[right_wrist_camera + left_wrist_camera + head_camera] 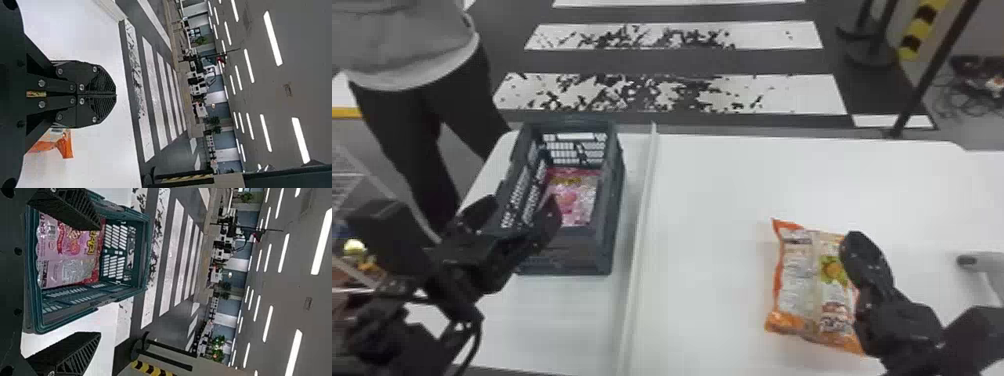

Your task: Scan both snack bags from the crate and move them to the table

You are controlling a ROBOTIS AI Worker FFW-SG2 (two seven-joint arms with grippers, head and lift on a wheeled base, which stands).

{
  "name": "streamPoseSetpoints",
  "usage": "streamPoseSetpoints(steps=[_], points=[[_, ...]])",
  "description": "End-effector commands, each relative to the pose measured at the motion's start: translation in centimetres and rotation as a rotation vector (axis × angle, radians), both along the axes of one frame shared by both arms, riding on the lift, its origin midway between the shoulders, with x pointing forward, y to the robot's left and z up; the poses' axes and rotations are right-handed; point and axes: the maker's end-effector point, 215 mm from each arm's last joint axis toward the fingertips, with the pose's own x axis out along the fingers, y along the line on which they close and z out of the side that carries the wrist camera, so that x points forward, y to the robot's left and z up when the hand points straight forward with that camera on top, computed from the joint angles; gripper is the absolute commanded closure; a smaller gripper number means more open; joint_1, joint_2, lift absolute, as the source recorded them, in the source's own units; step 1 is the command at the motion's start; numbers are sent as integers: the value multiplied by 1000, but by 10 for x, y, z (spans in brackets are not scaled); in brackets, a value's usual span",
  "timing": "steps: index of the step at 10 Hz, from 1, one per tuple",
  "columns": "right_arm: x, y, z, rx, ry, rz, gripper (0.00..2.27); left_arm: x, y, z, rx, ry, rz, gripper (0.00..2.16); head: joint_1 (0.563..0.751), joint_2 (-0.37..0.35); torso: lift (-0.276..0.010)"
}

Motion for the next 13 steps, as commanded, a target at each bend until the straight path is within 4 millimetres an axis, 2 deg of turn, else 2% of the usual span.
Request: streamPoseSetpoints(steps=[1, 2, 4, 8, 13], points=[[-6, 10, -17, 28, 25, -4, 2243, 0, -1, -1, -5, 1, -2, 36, 695, 105, -87], [-13, 14, -29, 50, 45, -14, 2243, 0, -2, -4, -9, 5, -2, 36, 695, 113, -87], [-25, 24, -35, 62, 41, -20, 2243, 1, -2, -8, -11, 13, -3, 36, 695, 128, -87], [-47, 35, -62, 96, 87, -23, 2246, 2, -7, -7, -17, -2, -8, 36, 695, 151, -87], [-31, 25, -94, 90, 121, -24, 2246, 3, -14, -7, -22, -9, -18, 36, 695, 136, -87]])
